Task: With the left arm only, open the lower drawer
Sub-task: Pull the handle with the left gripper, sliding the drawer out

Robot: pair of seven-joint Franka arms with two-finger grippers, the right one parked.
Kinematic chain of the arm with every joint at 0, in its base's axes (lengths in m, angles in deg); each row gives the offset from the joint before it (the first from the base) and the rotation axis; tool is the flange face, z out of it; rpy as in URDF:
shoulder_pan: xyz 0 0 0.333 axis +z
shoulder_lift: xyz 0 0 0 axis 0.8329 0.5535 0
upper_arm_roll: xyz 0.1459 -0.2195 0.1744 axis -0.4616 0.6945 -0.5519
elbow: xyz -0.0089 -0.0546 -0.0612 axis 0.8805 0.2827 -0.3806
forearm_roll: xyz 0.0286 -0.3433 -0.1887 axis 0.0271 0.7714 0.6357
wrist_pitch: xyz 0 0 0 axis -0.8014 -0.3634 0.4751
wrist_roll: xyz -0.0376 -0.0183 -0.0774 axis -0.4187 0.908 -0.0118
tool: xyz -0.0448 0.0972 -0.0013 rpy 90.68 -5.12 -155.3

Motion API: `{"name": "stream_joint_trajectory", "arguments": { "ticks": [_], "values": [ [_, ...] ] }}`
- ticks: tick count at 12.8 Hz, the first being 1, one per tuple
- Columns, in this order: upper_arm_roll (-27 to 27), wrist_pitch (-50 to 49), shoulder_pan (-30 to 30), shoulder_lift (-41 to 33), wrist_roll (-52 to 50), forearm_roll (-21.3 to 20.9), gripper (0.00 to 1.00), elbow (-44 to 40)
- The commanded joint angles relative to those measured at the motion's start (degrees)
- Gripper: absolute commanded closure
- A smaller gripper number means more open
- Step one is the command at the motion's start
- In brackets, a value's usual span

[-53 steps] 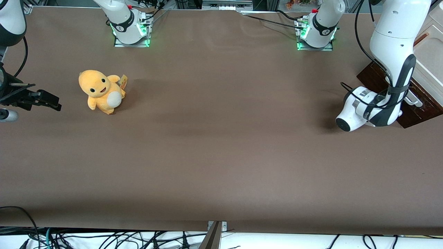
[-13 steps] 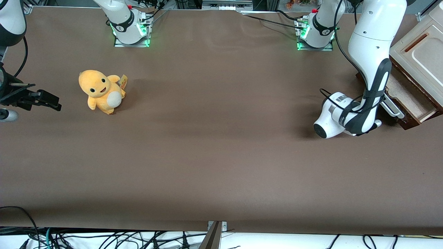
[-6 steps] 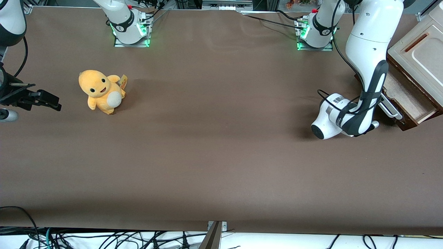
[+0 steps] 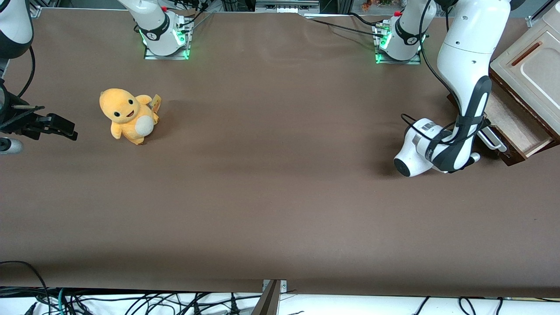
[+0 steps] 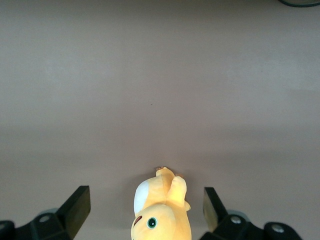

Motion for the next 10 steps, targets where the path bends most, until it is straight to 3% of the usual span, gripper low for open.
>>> {"name": "stream_joint_trajectory", "arguments": {
  "ticks": [1,6,10],
  "values": [
    [-0.33,-0.92,-0.71,-0.39,1.53,3.31,0.00,-1.93],
    [4.14,-0.91,-0.28,-0.74,3.02,10.86,0.00,-10.09],
    [5.12,-1.18,-0.01,-1.44,17.50,20.87,0.00,-22.91]
  ]
}}
